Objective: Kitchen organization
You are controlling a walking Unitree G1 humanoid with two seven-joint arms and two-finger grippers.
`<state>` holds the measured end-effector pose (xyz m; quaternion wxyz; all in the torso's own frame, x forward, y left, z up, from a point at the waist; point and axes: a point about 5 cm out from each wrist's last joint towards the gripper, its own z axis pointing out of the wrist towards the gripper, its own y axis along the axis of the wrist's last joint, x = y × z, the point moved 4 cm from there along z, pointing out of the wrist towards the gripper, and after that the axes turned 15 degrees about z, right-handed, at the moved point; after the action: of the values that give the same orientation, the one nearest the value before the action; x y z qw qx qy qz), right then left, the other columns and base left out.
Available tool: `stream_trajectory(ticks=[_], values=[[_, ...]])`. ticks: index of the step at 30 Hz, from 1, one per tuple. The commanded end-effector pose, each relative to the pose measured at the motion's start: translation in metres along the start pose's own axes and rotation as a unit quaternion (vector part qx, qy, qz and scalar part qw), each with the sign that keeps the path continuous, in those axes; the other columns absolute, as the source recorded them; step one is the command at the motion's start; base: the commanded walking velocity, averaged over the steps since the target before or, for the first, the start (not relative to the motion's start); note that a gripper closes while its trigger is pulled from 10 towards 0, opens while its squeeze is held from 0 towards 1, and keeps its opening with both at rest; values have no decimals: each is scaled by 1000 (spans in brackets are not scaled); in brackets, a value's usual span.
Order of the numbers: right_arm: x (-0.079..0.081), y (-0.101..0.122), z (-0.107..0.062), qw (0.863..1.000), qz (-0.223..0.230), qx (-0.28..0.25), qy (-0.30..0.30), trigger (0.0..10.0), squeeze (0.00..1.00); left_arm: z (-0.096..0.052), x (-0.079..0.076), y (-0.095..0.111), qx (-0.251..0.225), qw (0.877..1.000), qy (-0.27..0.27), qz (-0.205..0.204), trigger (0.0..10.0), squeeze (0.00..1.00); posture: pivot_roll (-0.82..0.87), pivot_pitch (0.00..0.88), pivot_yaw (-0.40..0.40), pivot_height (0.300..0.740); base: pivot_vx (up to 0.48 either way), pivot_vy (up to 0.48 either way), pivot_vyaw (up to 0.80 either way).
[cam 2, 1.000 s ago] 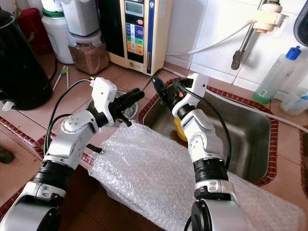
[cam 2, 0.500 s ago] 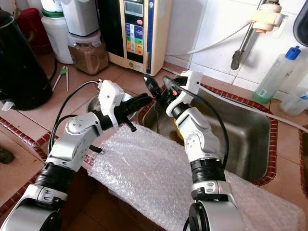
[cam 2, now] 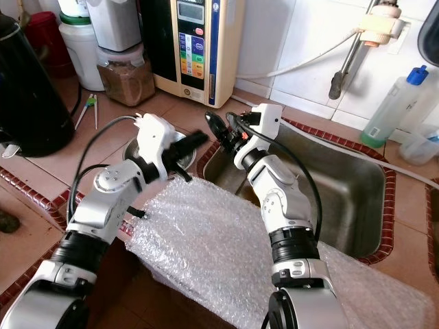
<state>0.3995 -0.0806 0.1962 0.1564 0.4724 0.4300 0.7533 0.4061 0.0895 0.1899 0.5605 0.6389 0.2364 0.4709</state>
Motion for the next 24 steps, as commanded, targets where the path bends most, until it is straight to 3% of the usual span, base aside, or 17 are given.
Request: stream_trajectory(ticks=[1,3,10,11,12,13,17,18,21,22,23,24], values=[[-4,-3,-2,1000,-10,5,-9,10000,1000,-2,15,-13,34,998,49,-20,10000,1000,-31,15,-45,740,0,0,0],[-4,-4,-3,1000,-15,7,-11,10000,1000,-5,27,-23,56,993,93,-53,10000,1000,-33,17,-45,740,0,0,0],[-5,-7,-5,999,-26,14,-15,10000,1000,-11,39,-49,122,976,157,-89,10000,1000,-34,18,-45,740,0,0,0],[-5,-8,-5,999,-29,15,-16,10000,792,-11,39,-53,133,973,162,-95,10000,1000,-36,18,-45,740,0,0,0],[-5,-9,-5,999,-30,16,-16,10000,792,-11,39,-54,135,973,162,-98,10000,1000,-36,18,-44,740,0,0,0],[-4,-10,-5,999,-34,17,-14,10000,286,-11,37,-55,134,971,161,-112,10000,1000,-36,18,-44,740,0,0,0],[0,-13,-5,999,-45,23,-7,10000,286,-10,34,-58,134,966,164,-149,10000,1000,-36,17,-43,740,0,0,0],[2,-15,-5,999,-47,25,-4,10000,227,-9,33,-58,134,965,163,-157,10000,1000,-36,17,-43,740,0,0,0],[3,-16,-5,998,-48,27,-2,10000,220,-8,32,-59,137,964,162,-162,10000,1000,-35,16,-42,740,0,0,0],[3,-17,-5,998,-50,28,-1,10000,145,-7,31,-60,141,961,161,-174,10000,133,-35,16,-41,740,0,0,0],[3,-18,-5,998,-50,28,0,10000,145,-6,30,-61,143,960,161,-179,10000,133,-35,16,-41,740,0,0,0],[3,-18,-5,998,-51,29,0,10000,67,-5,29,-62,147,957,160,-192,10000,0,-36,15,-41,740,0,0,0]])
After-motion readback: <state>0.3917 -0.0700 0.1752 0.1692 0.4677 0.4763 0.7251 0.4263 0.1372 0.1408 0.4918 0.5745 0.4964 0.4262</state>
